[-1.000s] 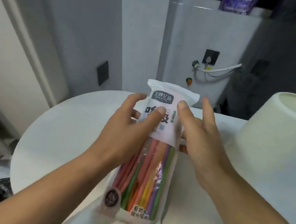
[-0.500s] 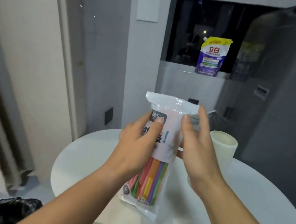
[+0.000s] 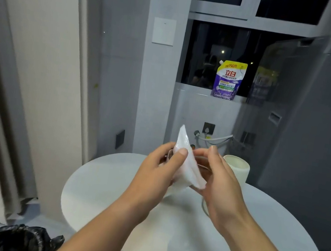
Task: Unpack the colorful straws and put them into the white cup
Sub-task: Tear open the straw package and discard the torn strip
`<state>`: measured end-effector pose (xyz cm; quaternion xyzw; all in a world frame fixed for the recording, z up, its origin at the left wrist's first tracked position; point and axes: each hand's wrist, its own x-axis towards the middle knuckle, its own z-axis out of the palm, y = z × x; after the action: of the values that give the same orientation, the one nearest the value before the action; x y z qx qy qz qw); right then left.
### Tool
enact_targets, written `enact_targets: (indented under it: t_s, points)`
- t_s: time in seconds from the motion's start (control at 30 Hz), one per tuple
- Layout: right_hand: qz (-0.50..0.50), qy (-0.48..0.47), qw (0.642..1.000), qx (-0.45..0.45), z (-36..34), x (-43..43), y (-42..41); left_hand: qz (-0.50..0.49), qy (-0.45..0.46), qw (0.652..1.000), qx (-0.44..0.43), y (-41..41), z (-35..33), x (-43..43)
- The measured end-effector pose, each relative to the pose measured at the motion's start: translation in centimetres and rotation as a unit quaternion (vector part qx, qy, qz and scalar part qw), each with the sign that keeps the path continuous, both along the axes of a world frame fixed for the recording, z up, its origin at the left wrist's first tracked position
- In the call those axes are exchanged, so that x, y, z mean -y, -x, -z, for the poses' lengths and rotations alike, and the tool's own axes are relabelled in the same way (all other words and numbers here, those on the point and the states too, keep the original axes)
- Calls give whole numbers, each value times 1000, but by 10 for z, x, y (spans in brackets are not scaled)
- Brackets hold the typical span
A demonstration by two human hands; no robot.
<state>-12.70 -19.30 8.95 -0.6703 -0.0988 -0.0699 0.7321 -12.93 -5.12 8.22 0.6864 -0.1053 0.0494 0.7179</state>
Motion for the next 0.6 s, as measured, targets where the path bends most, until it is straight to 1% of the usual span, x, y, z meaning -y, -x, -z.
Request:
enact_targets:
  t_s: [0.07, 0.17, 0.3, 0.6]
  points:
    - [-25, -8, 999, -29, 6, 1, 1, -22, 23, 999, -1, -2, 12, -3]
    - [-38, -24, 998, -53, 13, 0, 2, -36, 22, 999, 6, -7, 22, -7]
    - [-37, -13, 998, -52, 20, 2, 2, 5, 32, 999, 7, -8, 26, -13]
    - [-26, -18, 999, -35, 25, -1, 4, 17, 37, 999, 9, -7, 32, -15]
